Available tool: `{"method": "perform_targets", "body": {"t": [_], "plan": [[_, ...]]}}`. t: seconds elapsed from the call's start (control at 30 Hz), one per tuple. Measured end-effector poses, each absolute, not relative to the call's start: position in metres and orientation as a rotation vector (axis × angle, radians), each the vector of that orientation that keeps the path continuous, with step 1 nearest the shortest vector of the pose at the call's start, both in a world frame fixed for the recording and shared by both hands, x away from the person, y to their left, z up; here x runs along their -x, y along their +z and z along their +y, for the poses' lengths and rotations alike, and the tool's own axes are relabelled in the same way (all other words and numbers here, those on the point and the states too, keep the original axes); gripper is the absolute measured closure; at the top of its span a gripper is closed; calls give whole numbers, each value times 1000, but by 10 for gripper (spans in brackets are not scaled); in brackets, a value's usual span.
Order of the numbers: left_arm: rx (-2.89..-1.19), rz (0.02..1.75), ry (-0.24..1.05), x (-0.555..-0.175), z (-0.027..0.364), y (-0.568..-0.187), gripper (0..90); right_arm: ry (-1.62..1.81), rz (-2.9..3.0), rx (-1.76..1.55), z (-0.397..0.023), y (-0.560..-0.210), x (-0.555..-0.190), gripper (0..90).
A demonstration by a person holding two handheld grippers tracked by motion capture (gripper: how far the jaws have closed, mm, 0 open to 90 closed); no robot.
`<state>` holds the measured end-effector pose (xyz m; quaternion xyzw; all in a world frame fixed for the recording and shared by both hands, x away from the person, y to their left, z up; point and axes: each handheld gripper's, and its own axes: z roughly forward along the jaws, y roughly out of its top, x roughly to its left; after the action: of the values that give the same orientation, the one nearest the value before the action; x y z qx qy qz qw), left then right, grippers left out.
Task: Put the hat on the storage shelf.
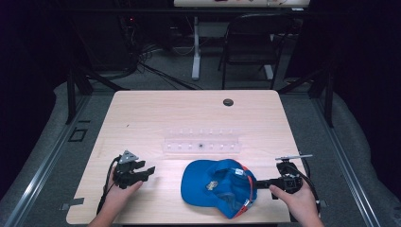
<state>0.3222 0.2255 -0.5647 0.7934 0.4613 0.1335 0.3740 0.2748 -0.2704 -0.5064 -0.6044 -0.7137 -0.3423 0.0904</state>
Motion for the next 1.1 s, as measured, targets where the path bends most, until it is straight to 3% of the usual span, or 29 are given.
{"method": "perform_targets", "body": {"t": [0.3,1.1], "plan": [[-2034,1177,346,-322,225,-565,467,-997,-2076,1769,-265,-516,-276,636],[-2040,1174,348,-322,224,-566,465,-990,-2025,1737,-262,-532,-280,664]]}}
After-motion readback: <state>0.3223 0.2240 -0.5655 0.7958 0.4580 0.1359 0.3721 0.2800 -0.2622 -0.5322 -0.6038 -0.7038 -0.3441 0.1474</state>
